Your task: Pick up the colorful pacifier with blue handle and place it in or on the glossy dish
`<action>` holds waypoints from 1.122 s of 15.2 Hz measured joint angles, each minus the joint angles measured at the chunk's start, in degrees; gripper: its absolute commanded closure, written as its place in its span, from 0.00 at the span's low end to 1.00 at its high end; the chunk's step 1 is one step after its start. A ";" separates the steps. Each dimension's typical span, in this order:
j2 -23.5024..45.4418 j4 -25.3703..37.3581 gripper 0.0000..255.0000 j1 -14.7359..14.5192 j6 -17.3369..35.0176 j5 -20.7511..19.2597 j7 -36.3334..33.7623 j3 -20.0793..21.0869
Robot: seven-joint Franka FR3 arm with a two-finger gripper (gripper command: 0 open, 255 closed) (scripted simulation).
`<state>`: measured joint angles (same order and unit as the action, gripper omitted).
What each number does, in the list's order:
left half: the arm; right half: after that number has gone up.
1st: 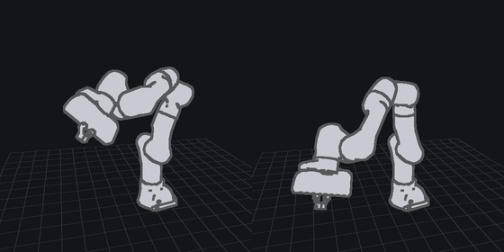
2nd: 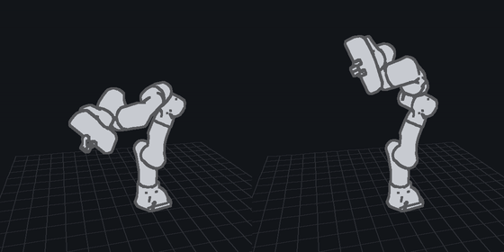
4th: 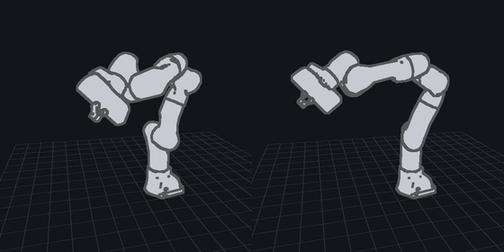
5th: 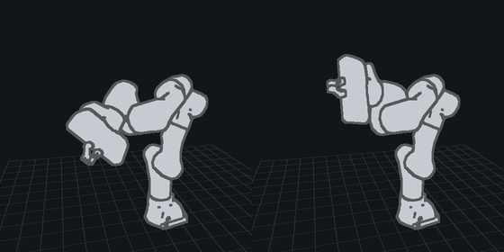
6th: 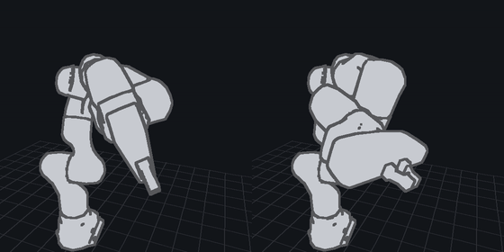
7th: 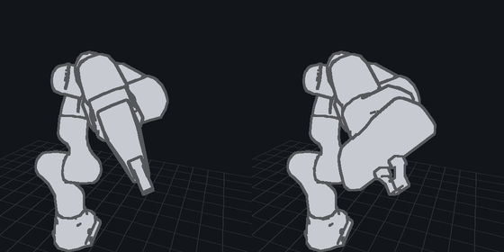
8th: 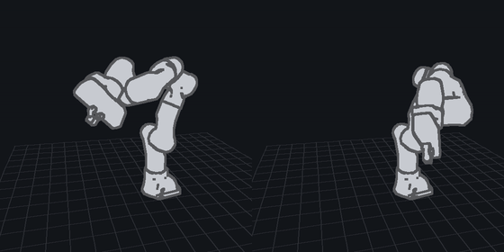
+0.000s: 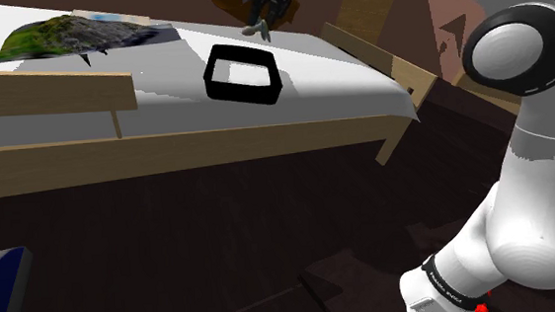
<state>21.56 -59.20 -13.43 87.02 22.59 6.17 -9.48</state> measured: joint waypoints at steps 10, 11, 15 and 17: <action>-4.10 -13.82 1.00 -1.44 9.38 -0.65 2.64 -0.07; -4.57 -15.33 1.00 -1.57 10.38 -0.68 2.93 -0.06; -4.82 -17.05 1.00 -1.69 11.81 -0.67 3.36 -0.05; -4.81 -17.13 1.00 -1.70 11.90 -0.66 3.38 -0.05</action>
<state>16.75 -76.32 -15.13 98.92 21.93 9.54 -9.53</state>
